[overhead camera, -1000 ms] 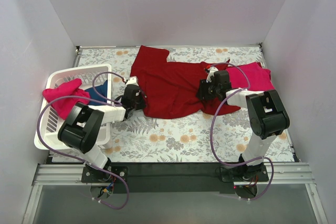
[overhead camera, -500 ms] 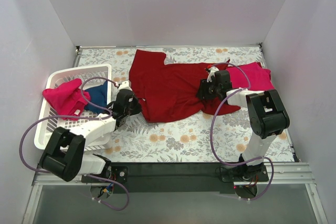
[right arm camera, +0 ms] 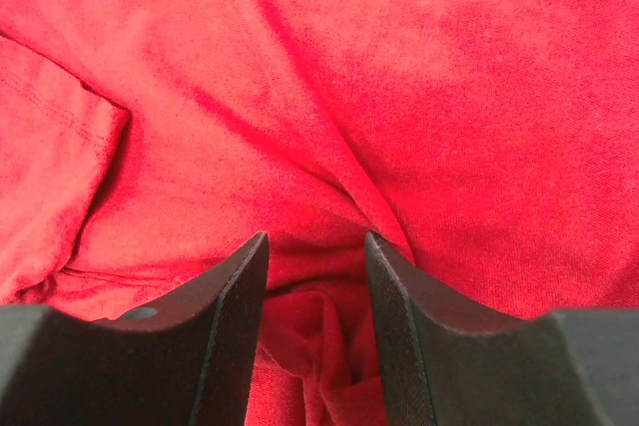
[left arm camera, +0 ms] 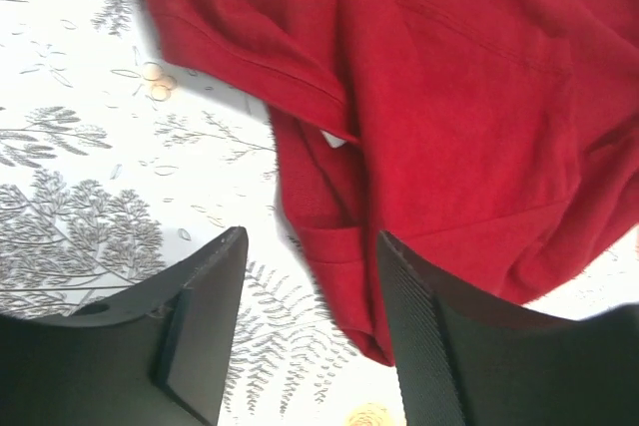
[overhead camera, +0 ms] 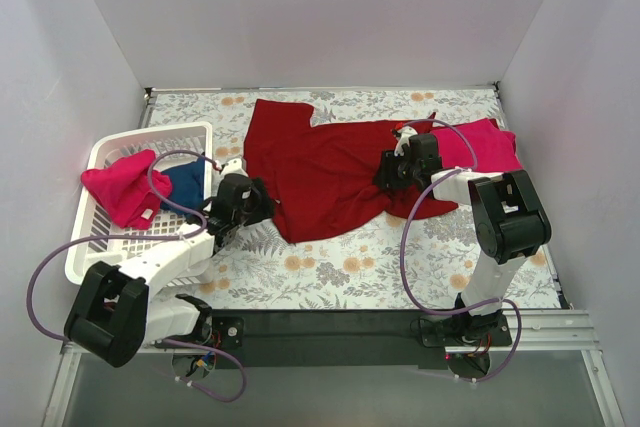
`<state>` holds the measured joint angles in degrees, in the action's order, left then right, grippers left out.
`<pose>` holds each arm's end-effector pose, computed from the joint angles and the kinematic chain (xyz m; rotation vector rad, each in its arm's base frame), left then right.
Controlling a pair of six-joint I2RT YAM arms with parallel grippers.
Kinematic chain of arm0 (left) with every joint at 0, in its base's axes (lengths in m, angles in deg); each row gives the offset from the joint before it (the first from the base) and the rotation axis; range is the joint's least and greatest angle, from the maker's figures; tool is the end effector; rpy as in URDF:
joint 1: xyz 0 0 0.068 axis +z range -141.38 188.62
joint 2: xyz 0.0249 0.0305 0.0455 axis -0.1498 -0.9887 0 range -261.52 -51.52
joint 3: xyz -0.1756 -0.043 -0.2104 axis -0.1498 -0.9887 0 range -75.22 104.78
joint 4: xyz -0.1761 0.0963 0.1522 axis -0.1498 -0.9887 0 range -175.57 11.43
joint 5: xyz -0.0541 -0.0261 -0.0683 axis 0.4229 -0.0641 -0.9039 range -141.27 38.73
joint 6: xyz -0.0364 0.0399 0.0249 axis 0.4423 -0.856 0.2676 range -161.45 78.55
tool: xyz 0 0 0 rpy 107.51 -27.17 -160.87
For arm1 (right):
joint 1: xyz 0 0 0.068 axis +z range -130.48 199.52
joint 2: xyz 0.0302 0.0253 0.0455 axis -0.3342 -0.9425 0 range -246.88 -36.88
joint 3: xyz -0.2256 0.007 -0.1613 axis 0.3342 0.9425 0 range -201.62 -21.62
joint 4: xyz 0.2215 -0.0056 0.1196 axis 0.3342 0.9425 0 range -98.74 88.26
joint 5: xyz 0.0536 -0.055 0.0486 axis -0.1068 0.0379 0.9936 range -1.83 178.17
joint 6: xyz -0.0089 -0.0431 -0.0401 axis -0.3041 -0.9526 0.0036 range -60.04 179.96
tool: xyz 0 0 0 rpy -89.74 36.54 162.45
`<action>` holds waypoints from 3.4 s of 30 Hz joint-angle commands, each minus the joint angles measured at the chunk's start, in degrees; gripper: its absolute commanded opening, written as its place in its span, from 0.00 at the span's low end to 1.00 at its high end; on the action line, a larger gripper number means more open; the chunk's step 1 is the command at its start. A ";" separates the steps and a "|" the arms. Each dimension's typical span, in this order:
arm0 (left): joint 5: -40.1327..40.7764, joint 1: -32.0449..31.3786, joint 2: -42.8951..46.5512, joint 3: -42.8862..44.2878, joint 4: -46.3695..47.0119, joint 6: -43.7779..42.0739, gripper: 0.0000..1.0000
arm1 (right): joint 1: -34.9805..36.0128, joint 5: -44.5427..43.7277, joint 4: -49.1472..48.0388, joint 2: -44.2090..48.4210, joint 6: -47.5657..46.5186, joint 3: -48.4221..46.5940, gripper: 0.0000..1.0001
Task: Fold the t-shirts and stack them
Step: Fold the tshirt
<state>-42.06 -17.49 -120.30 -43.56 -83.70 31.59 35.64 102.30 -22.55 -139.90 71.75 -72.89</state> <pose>0.2122 -0.0962 0.1916 -1.0335 2.1660 -0.6832 0.3473 0.1114 0.1566 -0.2221 2.2536 0.5379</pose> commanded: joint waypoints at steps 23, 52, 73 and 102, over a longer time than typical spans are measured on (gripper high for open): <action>-2.62 -4.57 -8.40 -0.98 12.51 -3.95 0.48 | 11.91 5.91 6.33 -1.12 2.01 -7.62 0.41; 6.52 -3.95 -13.05 -2.48 7.06 2.37 0.53 | 7.08 -7.89 12.48 2.56 -1.42 -0.33 0.43; 6.08 -0.26 -11.39 -0.19 5.48 1.50 0.61 | 7.26 -15.71 19.78 19.87 -2.57 3.61 0.48; -0.42 9.50 -12.97 2.35 6.88 -0.88 0.64 | -2.94 -14.57 20.04 20.23 2.27 14.26 0.50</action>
<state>-42.43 -8.73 -134.33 -41.73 -75.59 31.43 33.37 86.30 -4.65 -119.16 71.30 -59.23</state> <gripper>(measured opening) 0.630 0.499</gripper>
